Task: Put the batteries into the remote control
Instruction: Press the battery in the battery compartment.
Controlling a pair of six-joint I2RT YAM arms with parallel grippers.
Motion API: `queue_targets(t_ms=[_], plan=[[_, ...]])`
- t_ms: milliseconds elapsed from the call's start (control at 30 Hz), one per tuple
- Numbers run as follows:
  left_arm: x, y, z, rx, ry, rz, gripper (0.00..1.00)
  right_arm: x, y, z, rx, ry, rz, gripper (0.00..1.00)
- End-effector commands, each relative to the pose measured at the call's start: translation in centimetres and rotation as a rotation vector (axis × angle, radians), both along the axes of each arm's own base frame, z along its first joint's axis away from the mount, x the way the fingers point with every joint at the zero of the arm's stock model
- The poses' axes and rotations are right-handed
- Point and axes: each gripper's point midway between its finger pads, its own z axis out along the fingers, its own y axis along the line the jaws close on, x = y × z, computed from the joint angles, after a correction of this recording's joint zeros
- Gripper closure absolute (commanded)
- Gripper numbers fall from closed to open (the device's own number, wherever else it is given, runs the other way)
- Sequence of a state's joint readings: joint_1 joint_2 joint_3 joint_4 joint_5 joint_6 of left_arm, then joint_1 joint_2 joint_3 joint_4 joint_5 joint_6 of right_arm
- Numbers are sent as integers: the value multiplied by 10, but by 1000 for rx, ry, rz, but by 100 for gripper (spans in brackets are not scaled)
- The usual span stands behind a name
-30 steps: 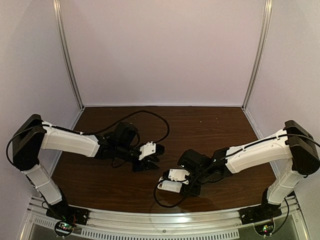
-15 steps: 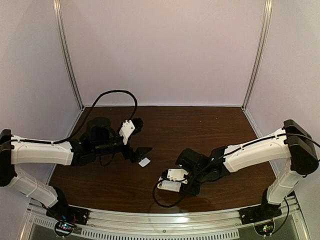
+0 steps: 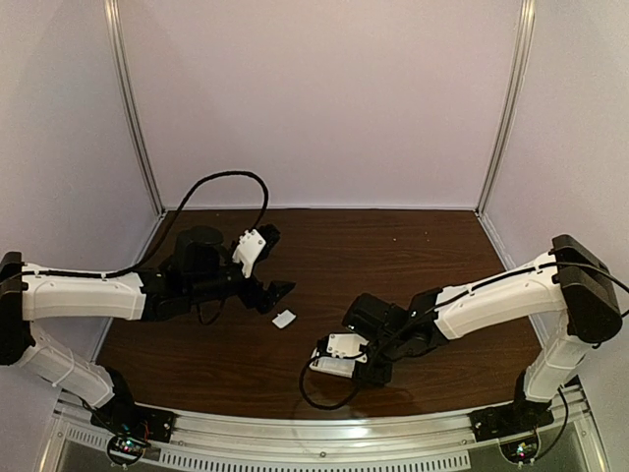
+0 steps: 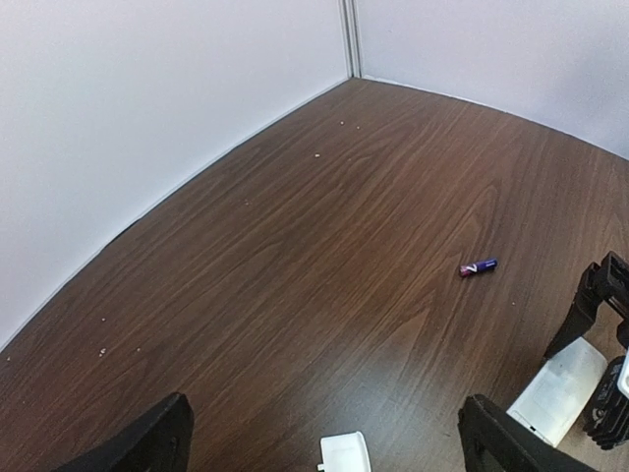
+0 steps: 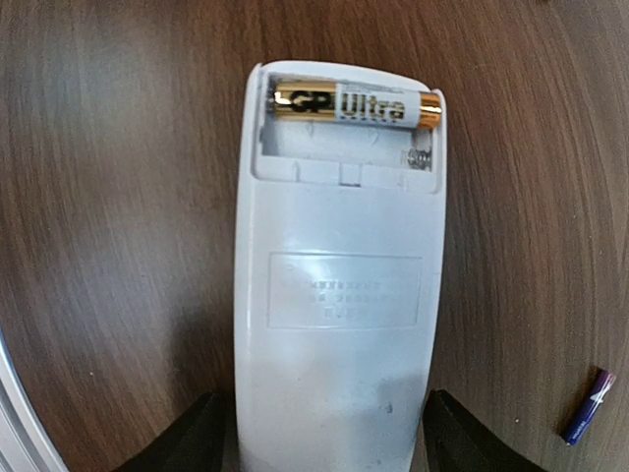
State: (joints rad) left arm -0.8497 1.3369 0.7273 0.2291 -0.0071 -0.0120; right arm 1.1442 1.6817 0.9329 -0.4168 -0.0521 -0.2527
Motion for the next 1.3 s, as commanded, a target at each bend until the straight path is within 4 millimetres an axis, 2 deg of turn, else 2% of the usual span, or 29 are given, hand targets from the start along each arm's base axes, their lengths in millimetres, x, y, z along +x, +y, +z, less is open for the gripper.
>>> queue_targets(t_ms=[0, 67, 133, 200, 267, 400, 467, 533, 600, 700, 833, 933, 1000, 1133, 1267], plan=[[4, 6, 0, -1, 0, 28, 3, 0, 5, -1, -13, 2, 16, 25], [3, 5, -2, 1, 0, 22, 3, 1, 5, -2, -16, 0, 9, 11], [3, 3, -5, 6, 7, 17, 2, 4, 5, 0, -19, -12, -6, 7], [3, 2, -12, 24, 19, 7, 3, 10, 7, 11, 9, -36, -43, 1], [6, 1, -22, 43, 50, 12, 3, 18, 10, 31, 73, -76, -99, 0], [-10, -17, -51, 90, 182, -126, 3, 24, 10, 73, 239, -80, -251, 0], [-21, -23, -59, 83, 222, -189, 2, 24, 5, 82, 290, -24, -341, 0], [-26, -23, -62, 70, 231, -210, 6, 22, -5, 77, 287, 41, -437, 0], [-32, -23, -63, 54, 238, -227, 9, 17, -17, 66, 266, 93, -538, 6], [-42, -24, -66, 36, 245, -275, 15, 1, -24, 53, 286, 209, -617, 13], [-45, -24, -74, 46, 269, -279, 19, -23, -32, 39, 331, 322, -615, 14], [-42, -21, -73, 44, 261, -251, 20, -26, -45, 33, 303, 320, -655, 27], [-41, -20, -70, 35, 250, -240, 20, -31, -43, 32, 323, 352, -647, 34], [-38, -19, -71, 32, 248, -222, 20, -47, -33, 27, 352, 431, -608, 57], [-35, -15, -72, 35, 247, -193, 20, -58, -24, 15, 319, 463, -573, 67]])
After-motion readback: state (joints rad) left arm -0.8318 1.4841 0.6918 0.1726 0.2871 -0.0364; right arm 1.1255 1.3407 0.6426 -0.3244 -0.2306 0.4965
